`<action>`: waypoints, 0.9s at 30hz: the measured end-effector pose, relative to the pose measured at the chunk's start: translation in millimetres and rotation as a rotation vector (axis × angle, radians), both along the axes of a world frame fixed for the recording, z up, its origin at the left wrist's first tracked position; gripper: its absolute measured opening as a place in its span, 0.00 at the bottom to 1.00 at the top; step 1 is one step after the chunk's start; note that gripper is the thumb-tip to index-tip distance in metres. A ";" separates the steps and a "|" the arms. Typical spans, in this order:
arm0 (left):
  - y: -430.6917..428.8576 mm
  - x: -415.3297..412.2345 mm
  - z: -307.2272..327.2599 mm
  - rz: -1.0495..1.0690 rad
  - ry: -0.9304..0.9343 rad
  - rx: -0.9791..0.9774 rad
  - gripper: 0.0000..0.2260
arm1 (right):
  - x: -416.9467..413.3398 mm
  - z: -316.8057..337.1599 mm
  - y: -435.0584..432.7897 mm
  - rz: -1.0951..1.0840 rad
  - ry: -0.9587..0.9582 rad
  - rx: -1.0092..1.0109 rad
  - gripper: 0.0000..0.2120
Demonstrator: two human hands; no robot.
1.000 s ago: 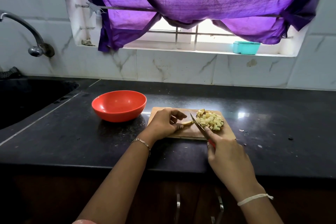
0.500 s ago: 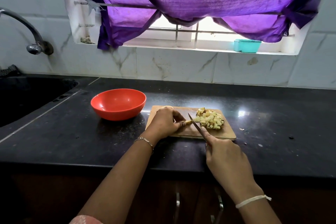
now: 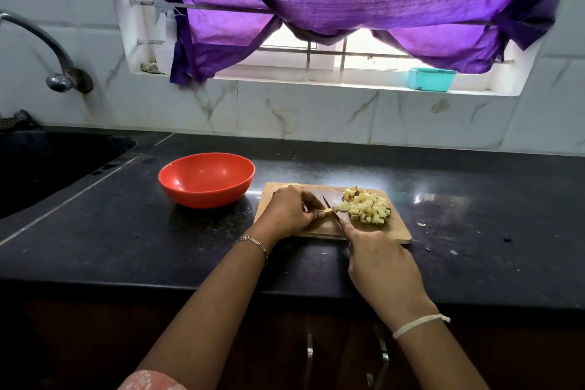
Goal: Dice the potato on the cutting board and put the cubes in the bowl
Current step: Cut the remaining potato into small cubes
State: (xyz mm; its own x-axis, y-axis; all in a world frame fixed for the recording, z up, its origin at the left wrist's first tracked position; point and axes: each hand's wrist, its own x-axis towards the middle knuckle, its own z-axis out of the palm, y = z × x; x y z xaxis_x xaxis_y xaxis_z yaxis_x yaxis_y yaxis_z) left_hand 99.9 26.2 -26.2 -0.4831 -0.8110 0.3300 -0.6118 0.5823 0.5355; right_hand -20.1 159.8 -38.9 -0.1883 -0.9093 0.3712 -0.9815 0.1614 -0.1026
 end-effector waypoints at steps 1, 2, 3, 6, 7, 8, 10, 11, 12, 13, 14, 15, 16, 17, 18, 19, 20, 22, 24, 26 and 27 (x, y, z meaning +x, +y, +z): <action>0.3 0.0 -0.1 0.004 0.006 0.008 0.07 | 0.1 0.5 -2.6 -0.005 -0.005 -0.005 0.29; 0.9 -0.1 -0.3 0.011 0.011 0.016 0.07 | -0.1 0.6 -4.3 -0.013 -0.016 -0.013 0.29; 1.4 0.2 -0.5 0.022 0.016 0.021 0.07 | -0.2 0.5 -5.7 -0.018 -0.037 -0.026 0.29; 2.1 -0.2 -1.9 0.050 0.046 0.028 0.08 | -1.5 -1.0 -1.2 -0.020 -0.125 -0.077 0.28; 2.2 -0.6 -2.3 0.056 0.057 0.030 0.08 | -1.9 -1.3 2.5 -0.017 -0.137 -0.087 0.27; 2.7 -1.0 -2.5 0.062 0.061 0.028 0.09 | -2.3 -1.5 6.5 -0.012 -0.145 -0.092 0.27; 2.9 -1.5 -2.5 0.071 0.054 0.009 0.09 | -2.1 -1.4 13.2 0.000 -0.145 -0.105 0.27; 2.8 -1.7 -2.9 0.074 0.049 -0.002 0.09 | -1.4 -1.4 15.7 0.002 -0.133 -0.106 0.27; 2.8 -1.7 -3.0 0.076 0.044 -0.011 0.09 | -0.3 -1.5 16.8 0.003 -0.120 -0.100 0.27; 2.8 -1.8 -3.1 0.077 0.041 -0.014 0.09 | 0.4 -1.6 17.0 0.001 -0.107 -0.090 0.27; 2.6 -1.9 -3.1 0.076 0.040 -0.014 0.08 | 0.8 -2.0 16.3 -0.005 -0.092 -0.081 0.27; 2.4 -2.2 -3.0 0.076 0.039 -0.014 0.08 | 1.4 -2.8 15.1 -0.015 -0.071 -0.070 0.28; 2.2 -2.4 -2.7 0.077 0.036 -0.016 0.08 | 2.3 -3.9 13.5 -0.023 -0.046 -0.060 0.29; 1.8 -2.7 -2.5 0.078 0.032 -0.018 0.09 | 3.9 -4.8 12.1 -0.029 -0.018 -0.047 0.30; 1.5 -3.0 -2.5 0.078 0.029 -0.020 0.09 | 6.1 -5.2 10.7 -0.031 0.009 -0.035 0.30; 1.2 -3.1 -2.6 0.077 0.028 -0.021 0.09 | 8.8 -5.1 9.5 -0.030 0.033 -0.024 0.30; 1.0 -3.1 -2.8 0.076 0.029 -0.021 0.08 | 11.9 -4.5 8.1 -0.028 0.055 -0.015 0.30; 0.9 -3.0 -3.5 0.071 0.036 -0.017 0.08 | 15.9 -2.4 4.1 -0.020 0.085 -0.005 0.30; 1.4 -2.6 -4.2 0.064 0.041 -0.011 0.08 | 16.8 -0.5 -1.8 -0.009 0.096 -0.015 0.29; 2.2 -2.1 -4.9 0.058 0.044 0.000 0.07 | 15.5 0.8 -6.6 -0.002 0.077 -0.024 0.28; 2.2 -1.9 -5.3 0.054 0.048 0.007 0.07 | 14.4 1.3 -8.2 -0.001 0.055 -0.024 0.28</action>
